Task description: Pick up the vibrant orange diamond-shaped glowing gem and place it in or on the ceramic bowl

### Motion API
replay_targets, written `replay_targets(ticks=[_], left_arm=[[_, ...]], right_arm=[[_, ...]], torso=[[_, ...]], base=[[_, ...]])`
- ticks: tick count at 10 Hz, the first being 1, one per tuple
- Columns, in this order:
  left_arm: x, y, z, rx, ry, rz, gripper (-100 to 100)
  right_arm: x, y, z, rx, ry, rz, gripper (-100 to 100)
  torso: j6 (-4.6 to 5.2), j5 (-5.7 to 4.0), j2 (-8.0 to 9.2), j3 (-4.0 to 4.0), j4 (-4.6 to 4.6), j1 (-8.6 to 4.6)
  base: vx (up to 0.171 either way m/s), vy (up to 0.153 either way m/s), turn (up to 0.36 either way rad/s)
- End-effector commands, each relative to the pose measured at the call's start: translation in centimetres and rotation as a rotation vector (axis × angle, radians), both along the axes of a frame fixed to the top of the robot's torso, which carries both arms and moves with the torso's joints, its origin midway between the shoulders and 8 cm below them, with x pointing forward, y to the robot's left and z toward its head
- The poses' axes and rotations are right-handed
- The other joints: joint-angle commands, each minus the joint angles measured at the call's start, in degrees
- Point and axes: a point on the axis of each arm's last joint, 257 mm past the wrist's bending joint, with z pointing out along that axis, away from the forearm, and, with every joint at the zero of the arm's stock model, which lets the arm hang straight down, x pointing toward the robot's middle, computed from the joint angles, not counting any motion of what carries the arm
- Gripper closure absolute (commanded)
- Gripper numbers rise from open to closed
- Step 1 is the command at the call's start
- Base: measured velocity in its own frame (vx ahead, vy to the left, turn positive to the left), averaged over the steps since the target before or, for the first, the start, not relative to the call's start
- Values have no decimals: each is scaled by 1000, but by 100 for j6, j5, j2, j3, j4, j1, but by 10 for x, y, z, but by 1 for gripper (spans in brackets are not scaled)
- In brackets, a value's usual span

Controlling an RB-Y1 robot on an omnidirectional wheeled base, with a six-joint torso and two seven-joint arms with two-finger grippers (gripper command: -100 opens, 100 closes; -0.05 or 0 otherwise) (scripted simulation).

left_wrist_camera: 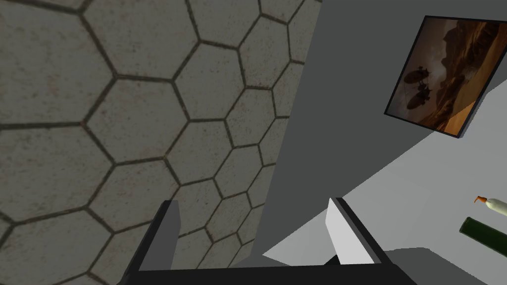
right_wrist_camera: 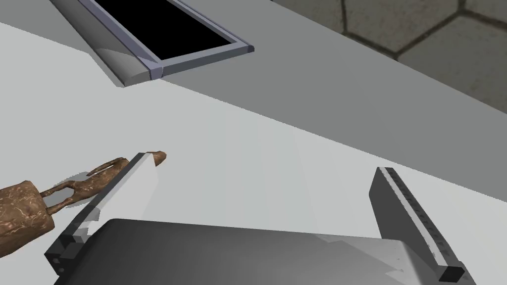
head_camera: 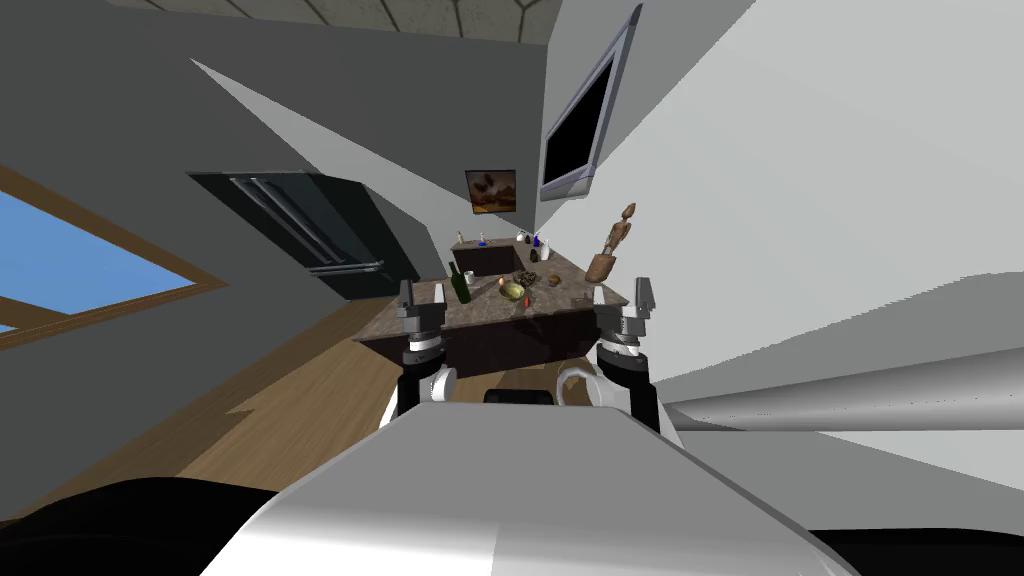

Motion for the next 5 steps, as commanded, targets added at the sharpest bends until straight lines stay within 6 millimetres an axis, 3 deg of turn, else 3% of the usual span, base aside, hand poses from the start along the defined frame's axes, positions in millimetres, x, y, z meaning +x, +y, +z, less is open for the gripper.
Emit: replay_targets(ticks=[1,5], left_arm=[[0,0,0,0,0,0,0],[0,0,0,0,0,0,0]], right_arm=[[5,1,-5,-6,16,23,-100],[35,-6,-32,43,94,105,-100]], torso=[[0,0,0,0,0,0],[0,1,36,21,8,6]], base=[[-29,1,6],[-102,21,18]])
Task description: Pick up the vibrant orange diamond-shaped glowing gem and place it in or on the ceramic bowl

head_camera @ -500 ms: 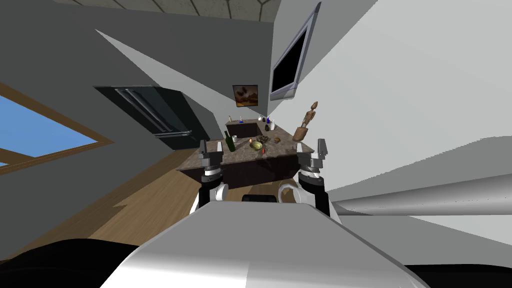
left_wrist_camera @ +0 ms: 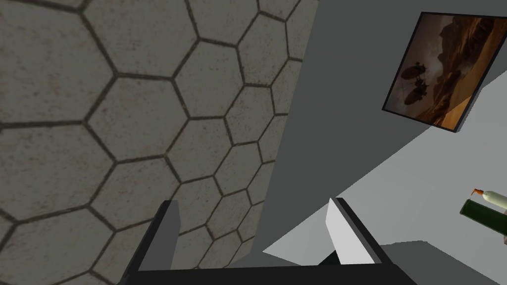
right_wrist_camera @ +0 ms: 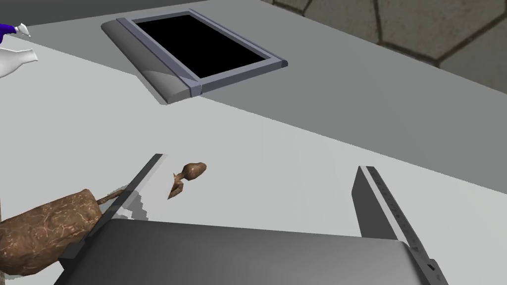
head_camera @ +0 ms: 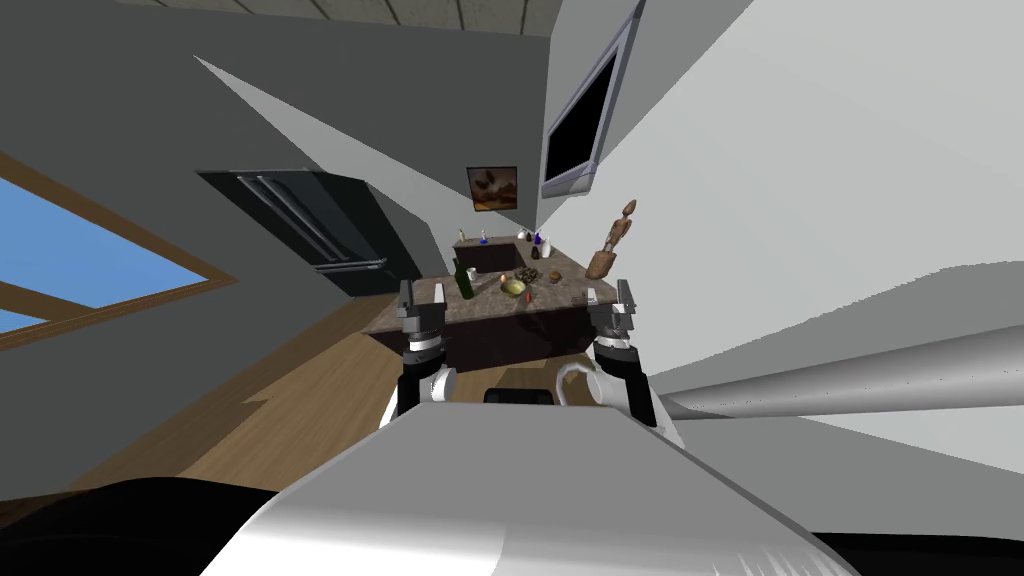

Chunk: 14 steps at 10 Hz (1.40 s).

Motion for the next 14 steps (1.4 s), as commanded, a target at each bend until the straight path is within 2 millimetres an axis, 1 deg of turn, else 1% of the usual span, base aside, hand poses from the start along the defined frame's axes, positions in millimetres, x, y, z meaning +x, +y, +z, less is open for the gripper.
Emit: replay_targets(ticks=[1,3,4,5,6,8,9,10,11,12,13,14], left_arm=[[0,0,0,0,0,0,0],[0,0,0,0,0,0,0],[0,0,0,0,0,0,0],[0,0,0,0,0,0,0],[0,0,0,0,0,0,0],[0,0,0,0,0,0,0],[0,0,0,0,0,0,0],[0,0,0,0,0,0,0],[0,0,0,0,0,0,0],[0,0,0,0,0,0,0],[0,0,0,0,0,0,0],[0,0,0,0,0,0,0]], right_arm=[[15,-8,-15,45,44,36,-100],[37,-18,-30,125,93,80,-100],[40,-19,-35,126,104,79,-100],[53,-25,-46,176,134,100,-100],[53,-25,-47,176,136,100,-100],[78,-38,-64,280,188,139,-100],[83,-38,-72,291,203,142,-100],[96,-44,-77,352,223,167,-100],[98,-45,-85,355,238,162,-100],[111,-50,-91,420,259,187,-100],[113,-51,-99,423,273,182,-100],[127,-55,-103,490,291,209,-100]], torso=[[0,0,0,0,0,0],[0,2,14,9,4,8],[0,2,13,8,4,10],[1,1,4,4,2,3],[0,1,-2,0,1,3],[0,0,-16,-8,-3,-3],[0,1,-3,-1,0,3],[2,1,-5,-1,0,3],[1,1,1,1,1,2],[2,1,-10,-4,0,-1],[0,0,-14,-7,-2,-5],[2,0,-19,-9,-3,-2]], base=[[-171,40,28],[-165,55,29],[-130,30,11],[-115,34,21],[-78,33,10],[-116,29,27],[-120,37,5],[-136,32,13],[-95,25,7],[-94,12,15],[-79,23,13],[-93,37,12]])
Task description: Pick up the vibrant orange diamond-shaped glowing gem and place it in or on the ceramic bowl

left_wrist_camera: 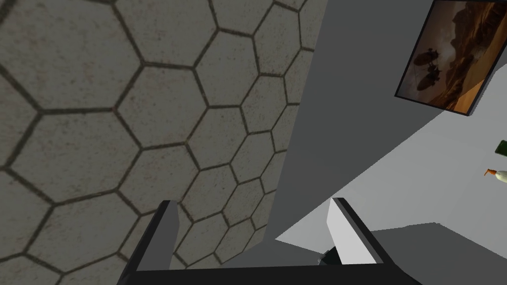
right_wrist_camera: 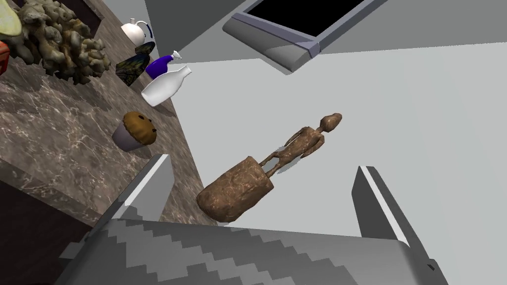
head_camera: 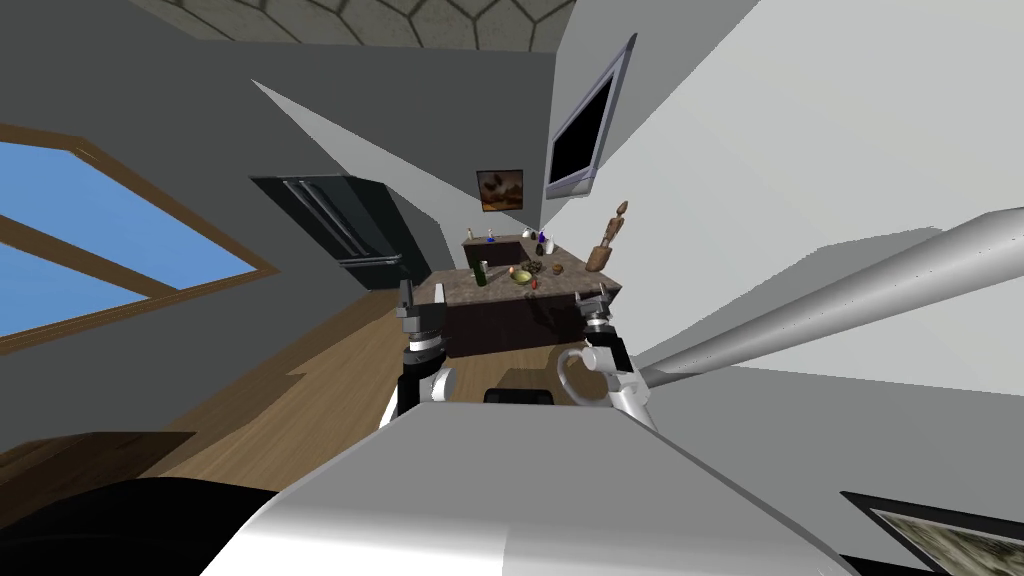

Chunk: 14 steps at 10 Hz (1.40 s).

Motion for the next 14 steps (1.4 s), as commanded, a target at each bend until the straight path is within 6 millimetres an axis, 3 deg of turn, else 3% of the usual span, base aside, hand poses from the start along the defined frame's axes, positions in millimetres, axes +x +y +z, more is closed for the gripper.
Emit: replay_targets(ticks=[1,8,10,11,14], left_arm=[[0,0,0,0,0,0,0],[0,0,0,0,0,0,0],[0,0,0,0,0,0,0],[0,0,0,0,0,0,0],[0,0,0,0,0,0,0]], right_arm=[[12,-3,-14,41,33,9,-100],[72,-13,-61,339,176,82,-100],[74,-15,-71,343,196,76,-100],[89,-13,-78,417,225,96,-100],[103,-13,-99,495,283,106,-100]], torso=[[0,0,0,0,0,0],[1,1,-11,-6,-2,1],[1,0,-18,-10,-4,-3],[1,-1,-24,-13,-4,-7],[0,1,-25,-14,-5,1]], base=[[-79,26,4],[-70,35,10],[-35,18,3],[-39,25,10],[-31,29,5]])
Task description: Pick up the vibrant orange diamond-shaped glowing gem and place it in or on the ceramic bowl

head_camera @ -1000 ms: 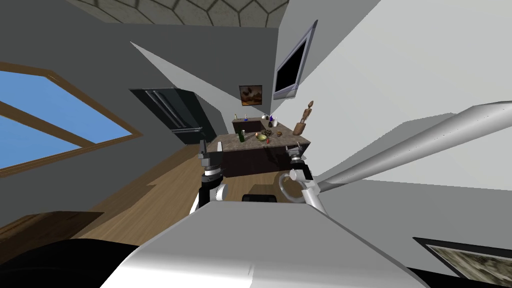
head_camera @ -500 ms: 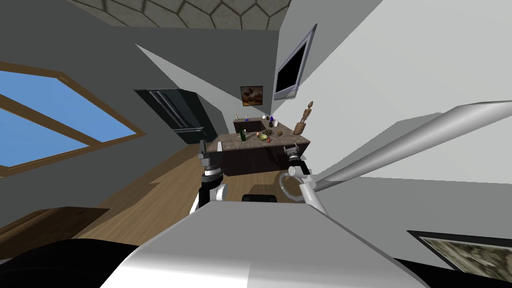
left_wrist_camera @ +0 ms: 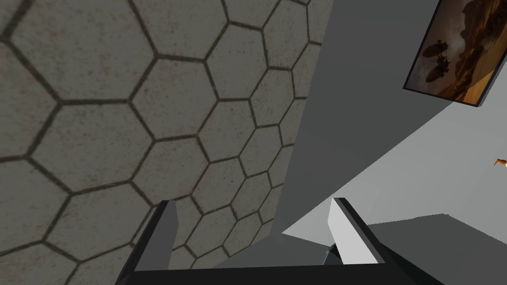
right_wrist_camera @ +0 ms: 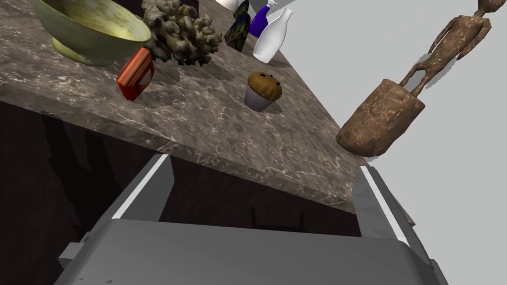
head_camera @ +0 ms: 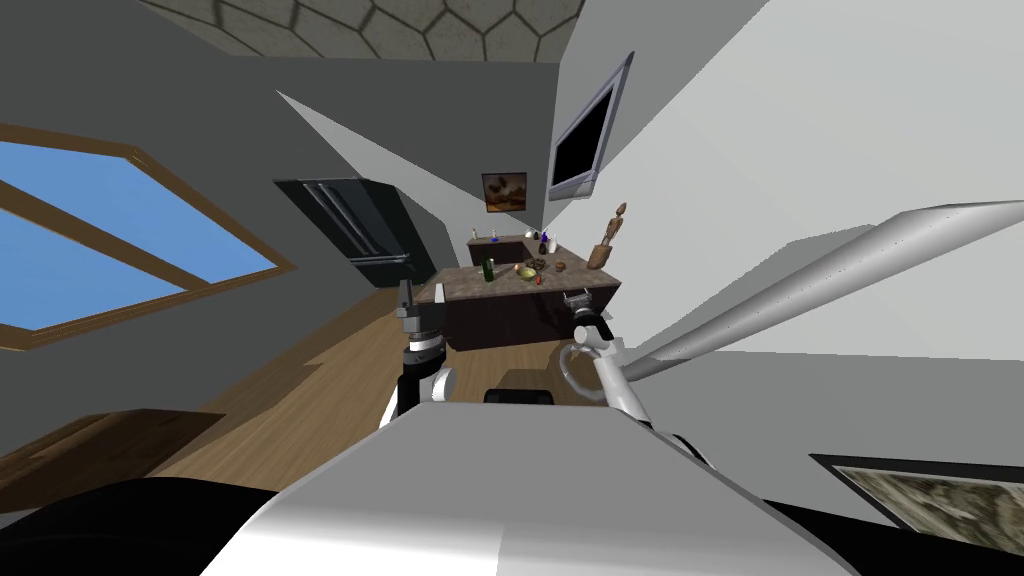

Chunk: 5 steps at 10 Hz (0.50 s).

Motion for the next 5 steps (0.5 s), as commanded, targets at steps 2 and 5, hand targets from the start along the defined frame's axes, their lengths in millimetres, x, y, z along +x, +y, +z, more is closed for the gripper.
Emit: replay_targets(ticks=[2,5], left_arm=[[0,0,0,0,0,0,0],[0,0,0,0,0,0,0]], right_arm=[[15,3,-19,87,59,16,-100],[28,7,-32,157,106,31,-100]], torso=[[-2,1,-2,-1,0,4],[0,1,-7,-4,-1,0]], base=[[-24,33,2],[-8,22,-2]])
